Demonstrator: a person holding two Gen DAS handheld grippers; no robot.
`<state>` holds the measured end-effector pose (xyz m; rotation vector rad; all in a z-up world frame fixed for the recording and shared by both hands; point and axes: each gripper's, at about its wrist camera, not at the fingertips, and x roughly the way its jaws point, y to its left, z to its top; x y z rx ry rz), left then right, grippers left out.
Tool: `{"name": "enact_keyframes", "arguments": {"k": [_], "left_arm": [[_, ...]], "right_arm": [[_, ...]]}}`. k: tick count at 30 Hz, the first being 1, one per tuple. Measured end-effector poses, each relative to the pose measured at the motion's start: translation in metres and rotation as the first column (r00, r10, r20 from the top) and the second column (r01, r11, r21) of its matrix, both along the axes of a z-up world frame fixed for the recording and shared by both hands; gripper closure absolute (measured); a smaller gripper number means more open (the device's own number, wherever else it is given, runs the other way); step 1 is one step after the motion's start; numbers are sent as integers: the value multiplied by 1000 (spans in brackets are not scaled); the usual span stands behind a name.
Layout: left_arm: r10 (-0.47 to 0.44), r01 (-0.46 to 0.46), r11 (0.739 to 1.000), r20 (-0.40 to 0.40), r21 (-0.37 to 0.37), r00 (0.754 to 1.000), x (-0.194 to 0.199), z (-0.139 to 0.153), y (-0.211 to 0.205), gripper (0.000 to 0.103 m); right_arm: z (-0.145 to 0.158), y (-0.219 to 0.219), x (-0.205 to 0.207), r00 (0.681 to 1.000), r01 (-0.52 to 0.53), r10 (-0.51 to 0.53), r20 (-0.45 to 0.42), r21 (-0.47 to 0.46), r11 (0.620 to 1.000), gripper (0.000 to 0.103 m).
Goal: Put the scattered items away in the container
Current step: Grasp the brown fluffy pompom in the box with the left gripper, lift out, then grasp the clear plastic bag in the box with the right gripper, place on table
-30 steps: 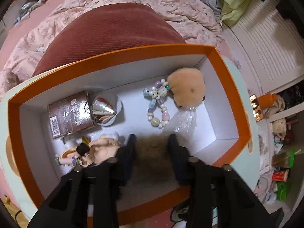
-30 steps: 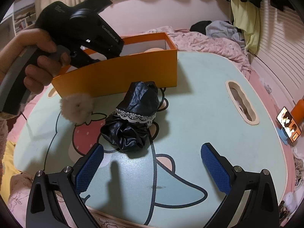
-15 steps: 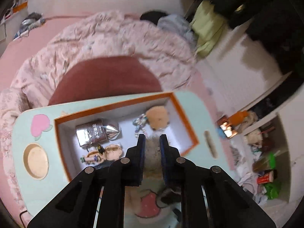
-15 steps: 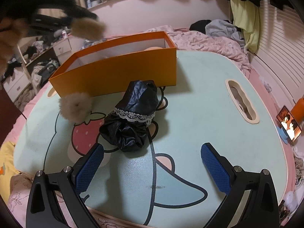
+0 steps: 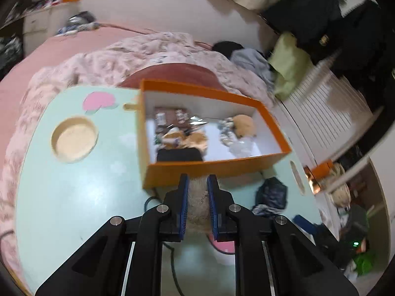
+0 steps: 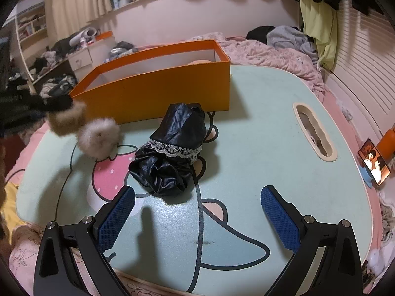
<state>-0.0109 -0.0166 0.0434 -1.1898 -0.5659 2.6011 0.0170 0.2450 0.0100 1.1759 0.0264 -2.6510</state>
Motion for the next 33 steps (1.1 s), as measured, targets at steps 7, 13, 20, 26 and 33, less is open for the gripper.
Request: {"name": "enact_keyframes", "arguments": {"k": [7,13,20,26,33], "left_arm": [[91,-92,992,6,88,996,12,-34,-14,79],[89,-82,984,-39,156,995,24,-41,-17,60],[113,-104,989,-84,108,990,32,-37,-15,52],[130,-118,984,-94,131,987,37,-37,-23,51],[118,-104,985,-102,139,988,38,-37,-22,51]], "right_arm": [[0,0,0,1000,0,0,-2,3,1000,0],[17,5,8,994,27,-27,-104,2,1000,0],[88,-19,-18,981,-89,82,-178,-32,996,3],[117,-61,-125,985,-95,101,138,-47,994,35],[59,-91,-180,944,-58,-24,329,239,969,63]]}}
